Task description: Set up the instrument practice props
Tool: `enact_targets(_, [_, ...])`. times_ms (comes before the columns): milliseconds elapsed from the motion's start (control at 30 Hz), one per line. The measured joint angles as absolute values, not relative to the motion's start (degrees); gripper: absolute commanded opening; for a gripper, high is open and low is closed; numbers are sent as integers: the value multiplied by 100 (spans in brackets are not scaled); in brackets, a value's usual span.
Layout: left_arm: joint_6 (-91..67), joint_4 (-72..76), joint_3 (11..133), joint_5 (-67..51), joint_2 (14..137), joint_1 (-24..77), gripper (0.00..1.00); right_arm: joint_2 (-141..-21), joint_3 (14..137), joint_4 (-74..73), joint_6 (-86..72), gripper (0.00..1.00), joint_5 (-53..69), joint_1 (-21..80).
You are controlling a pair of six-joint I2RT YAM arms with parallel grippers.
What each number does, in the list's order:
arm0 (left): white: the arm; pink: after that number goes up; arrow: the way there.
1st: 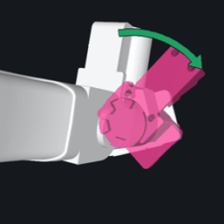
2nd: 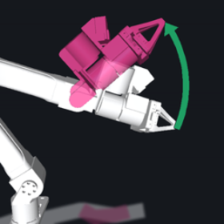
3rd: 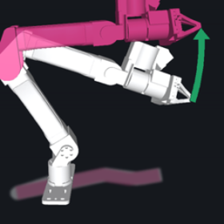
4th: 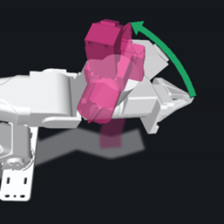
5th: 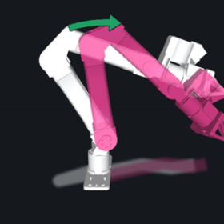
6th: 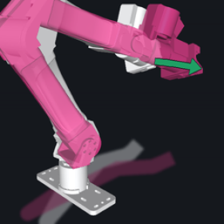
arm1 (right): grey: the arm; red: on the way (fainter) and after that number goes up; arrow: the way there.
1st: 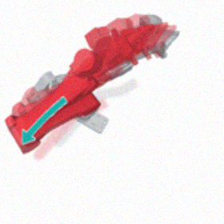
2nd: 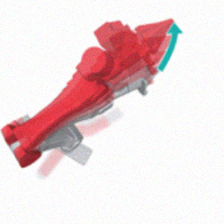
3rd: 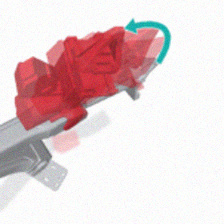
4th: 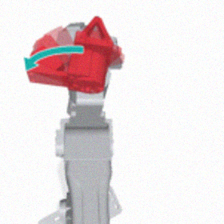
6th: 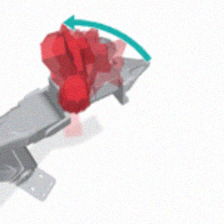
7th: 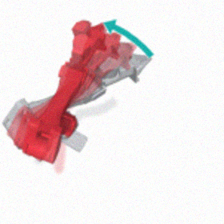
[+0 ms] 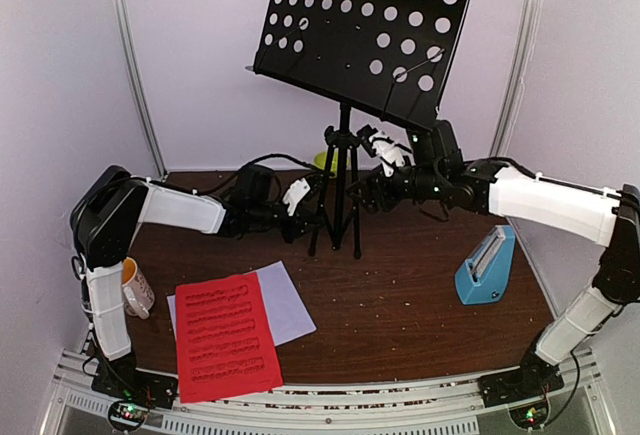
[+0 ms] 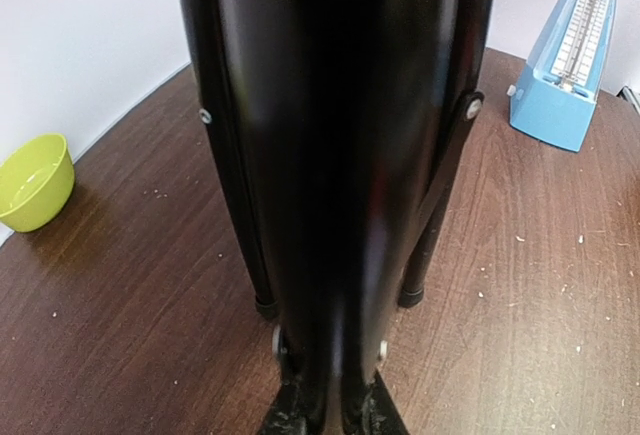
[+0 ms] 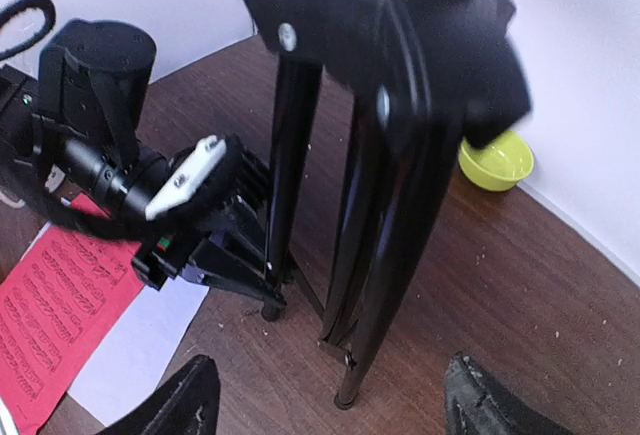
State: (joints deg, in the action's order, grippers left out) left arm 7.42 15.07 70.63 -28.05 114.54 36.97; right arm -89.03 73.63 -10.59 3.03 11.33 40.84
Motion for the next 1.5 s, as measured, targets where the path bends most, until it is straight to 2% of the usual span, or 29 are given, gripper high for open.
enact_targets(100, [777,1450,7063,-2792,11430,3697,0,-8788,6700,-655,301,80,1188,4047])
enact_targets(200, [792,1439,7065,-2783,11426,3697,0,-8945,6344,-548,375,76,1341,3979])
enact_targets(467, [860,1393,7078,-2757,11421,3697,0,-9926,6329,-274,803,70,1645,3944])
enact_targets(633, [895,1378,7085,-2742,11419,3697,0,-10197,6335,21,945,60,1645,3892])
enact_targets(800, [915,1363,7094,-2722,11419,3697,0,-10267,6335,379,1085,58,1599,3868])
enact_targets(1067, [934,1238,7172,-2698,11419,3697,0,-10422,6335,972,1188,38,1562,3844])
enact_targets(1300, [930,1232,7201,-2655,11419,3695,0,-10492,6335,1184,1385,14,1468,3844])
enact_targets(1500, [886,1223,7201,-2620,11415,3640,0,-10492,6333,1232,1387,0,1452,3824])
